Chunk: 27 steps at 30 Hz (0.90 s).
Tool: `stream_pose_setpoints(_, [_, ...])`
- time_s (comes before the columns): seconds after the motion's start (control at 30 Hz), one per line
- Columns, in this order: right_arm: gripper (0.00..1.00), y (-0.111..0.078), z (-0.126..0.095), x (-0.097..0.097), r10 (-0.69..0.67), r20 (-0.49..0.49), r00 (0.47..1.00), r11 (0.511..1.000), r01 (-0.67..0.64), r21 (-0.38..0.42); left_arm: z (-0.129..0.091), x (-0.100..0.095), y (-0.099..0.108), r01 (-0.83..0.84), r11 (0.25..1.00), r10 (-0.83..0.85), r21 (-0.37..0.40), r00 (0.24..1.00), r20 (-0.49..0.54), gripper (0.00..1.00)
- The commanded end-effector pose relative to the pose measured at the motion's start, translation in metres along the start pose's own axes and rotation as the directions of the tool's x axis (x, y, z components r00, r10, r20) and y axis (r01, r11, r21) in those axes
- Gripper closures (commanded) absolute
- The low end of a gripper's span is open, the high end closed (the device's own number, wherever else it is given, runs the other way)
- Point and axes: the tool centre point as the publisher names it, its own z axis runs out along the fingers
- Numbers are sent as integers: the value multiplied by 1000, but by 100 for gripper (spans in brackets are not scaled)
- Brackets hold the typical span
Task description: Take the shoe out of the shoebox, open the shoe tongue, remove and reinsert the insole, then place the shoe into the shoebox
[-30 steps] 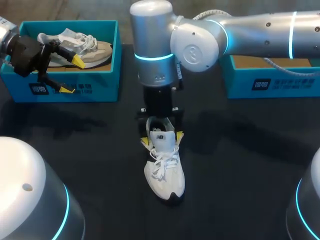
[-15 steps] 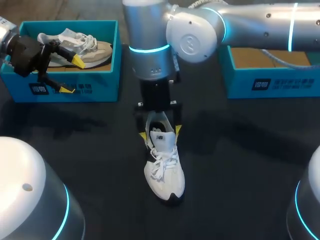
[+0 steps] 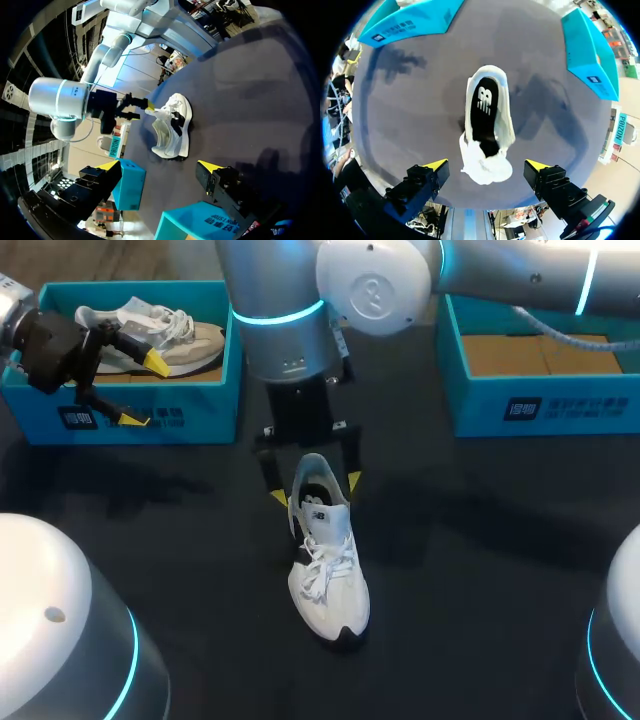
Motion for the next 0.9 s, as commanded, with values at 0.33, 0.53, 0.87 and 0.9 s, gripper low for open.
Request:
stream_pose_setpoints(0.33, [0,-54,-22,4,62,22,998,998,-61,-31,-1,0,0,-1,1000,1,2,1000,-3,0])
stream_pose_setpoints(0.53, [0,-74,-15,11,99,-16,995,995,-99,-26,-1,0,0,-1,1000,1,2,1000,-3,0])
stream_pose_setpoints(0.87, [33,-88,14,9,156,-38,987,987,-157,-30,-1,0,0,-1,1000,1,2,1000,-3,0])
stream_pose_setpoints(0.9, [47,-88,16,8,160,-39,986,986,-162,-44,-1,0,0,-1,1000,1,2,1000,-3,0])
